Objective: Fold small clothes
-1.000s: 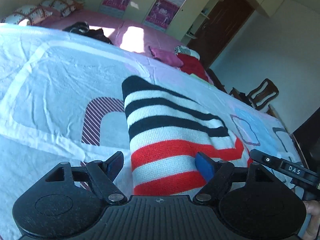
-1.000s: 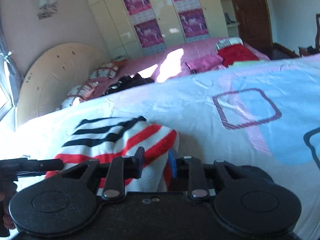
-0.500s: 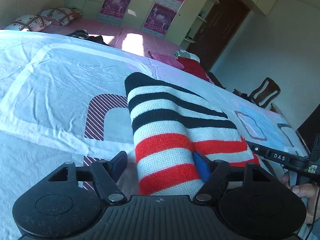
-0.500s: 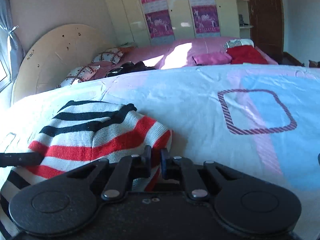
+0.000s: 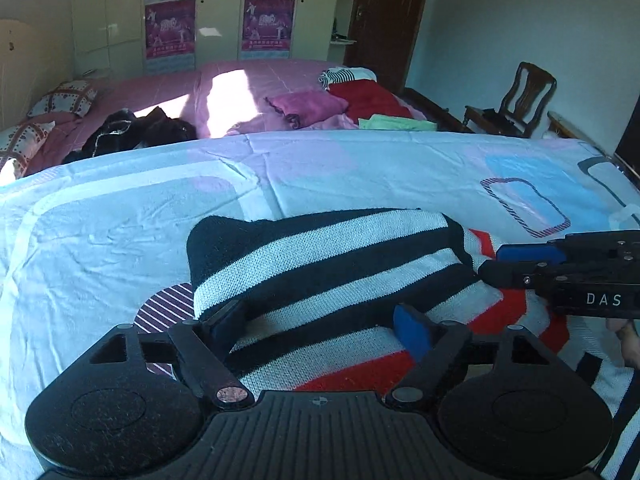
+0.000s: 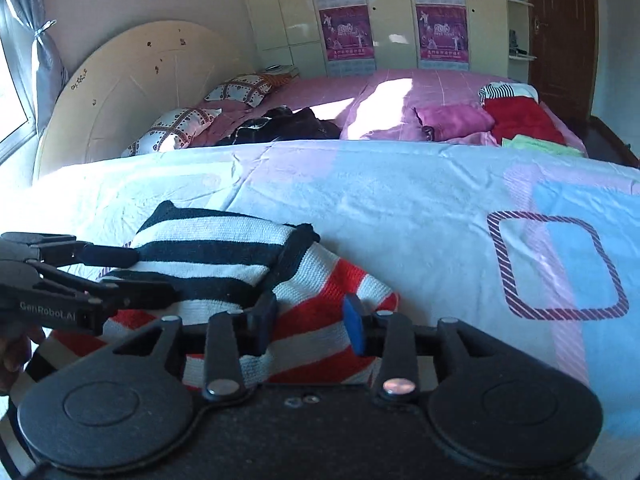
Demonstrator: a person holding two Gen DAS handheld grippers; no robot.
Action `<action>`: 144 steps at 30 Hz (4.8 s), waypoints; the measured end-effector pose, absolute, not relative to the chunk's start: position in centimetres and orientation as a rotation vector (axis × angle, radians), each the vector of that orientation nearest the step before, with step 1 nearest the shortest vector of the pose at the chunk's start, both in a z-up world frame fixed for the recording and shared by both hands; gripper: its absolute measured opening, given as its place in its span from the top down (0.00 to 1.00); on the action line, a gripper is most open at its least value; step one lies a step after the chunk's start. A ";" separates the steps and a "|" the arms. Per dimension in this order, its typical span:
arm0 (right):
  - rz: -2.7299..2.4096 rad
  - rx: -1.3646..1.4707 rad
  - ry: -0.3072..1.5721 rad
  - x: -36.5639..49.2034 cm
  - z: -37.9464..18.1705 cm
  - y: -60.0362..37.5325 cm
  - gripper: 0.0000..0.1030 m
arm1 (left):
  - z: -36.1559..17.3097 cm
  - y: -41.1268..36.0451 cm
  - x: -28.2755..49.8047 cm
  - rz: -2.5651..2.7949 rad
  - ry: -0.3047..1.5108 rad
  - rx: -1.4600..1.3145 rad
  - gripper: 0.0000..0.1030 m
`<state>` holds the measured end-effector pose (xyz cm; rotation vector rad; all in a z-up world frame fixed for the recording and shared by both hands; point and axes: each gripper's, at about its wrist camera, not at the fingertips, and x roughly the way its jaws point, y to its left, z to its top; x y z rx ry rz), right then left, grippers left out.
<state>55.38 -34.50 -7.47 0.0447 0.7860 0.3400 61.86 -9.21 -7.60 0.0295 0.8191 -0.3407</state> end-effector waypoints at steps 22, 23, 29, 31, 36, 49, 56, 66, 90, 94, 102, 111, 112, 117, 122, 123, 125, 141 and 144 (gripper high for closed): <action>0.363 0.357 0.769 47.0 -5.6 -41.7 0.40 | -7.3 -2.9 54.4 -0.390 0.824 -0.295 0.10; 0.387 0.443 0.800 46.9 -6.2 -43.1 0.37 | -8.0 -1.9 54.2 -0.422 0.842 -0.379 0.10; 0.519 0.732 0.974 47.9 -10.5 -45.8 0.35 | -11.8 0.1 54.6 -0.516 0.955 -0.623 0.10; 0.550 0.760 1.004 48.7 -11.7 -45.4 0.33 | -12.2 0.0 54.7 -0.532 0.945 -0.649 0.10; 0.614 0.761 1.007 50.7 -12.2 -44.0 0.36 | -12.2 -1.3 55.9 -0.554 0.951 -0.629 0.15; 0.661 0.622 0.996 52.9 -11.8 -41.7 0.49 | -11.5 -3.8 57.6 -0.527 0.921 -0.487 0.30; 0.598 0.536 0.929 50.9 -9.7 -40.0 0.61 | -11.0 -1.9 56.5 -0.545 0.859 -0.540 0.52; 0.651 0.459 0.824 48.7 -3.7 -32.1 0.63 | -5.4 7.1 53.2 -0.591 0.753 -0.533 0.53; 0.758 0.480 0.984 49.4 -8.0 -11.2 0.50 | -11.2 29.5 40.9 -0.226 0.736 -0.676 0.42; 0.758 0.275 1.005 47.2 -6.3 -9.8 0.43 | -10.6 28.7 39.1 -0.174 0.756 -0.604 0.37; 0.660 0.242 1.017 45.8 -9.2 -11.3 0.50 | -11.9 29.6 35.1 -0.087 0.766 -0.555 0.22; 0.584 0.297 0.944 41.2 -6.6 -13.0 0.44 | -9.2 27.7 31.0 0.051 0.732 -0.345 0.21; 0.575 0.297 0.912 40.1 -5.4 -13.2 0.37 | -8.0 27.3 30.1 0.059 0.710 -0.320 0.21; 0.560 0.248 0.779 33.3 0.5 -13.8 0.19 | -2.7 23.9 25.6 0.112 0.617 -0.213 0.00; 0.494 0.088 0.729 25.8 4.4 -13.9 0.13 | 0.8 20.1 20.1 0.116 0.582 -0.190 0.00; 0.482 0.040 0.707 24.0 5.0 -13.9 0.13 | 1.4 19.3 18.7 0.118 0.565 -0.185 0.00; 0.453 -0.028 0.663 20.6 5.9 -14.2 0.12 | 2.4 17.7 16.0 0.108 0.540 -0.180 0.00; 0.350 -0.067 0.547 5.9 9.3 -19.3 0.12 | 6.1 9.4 1.0 0.049 0.459 -0.135 0.00; 0.328 -0.062 0.525 4.9 9.8 -19.8 0.12 | 6.8 8.9 0.5 0.022 0.440 -0.133 0.00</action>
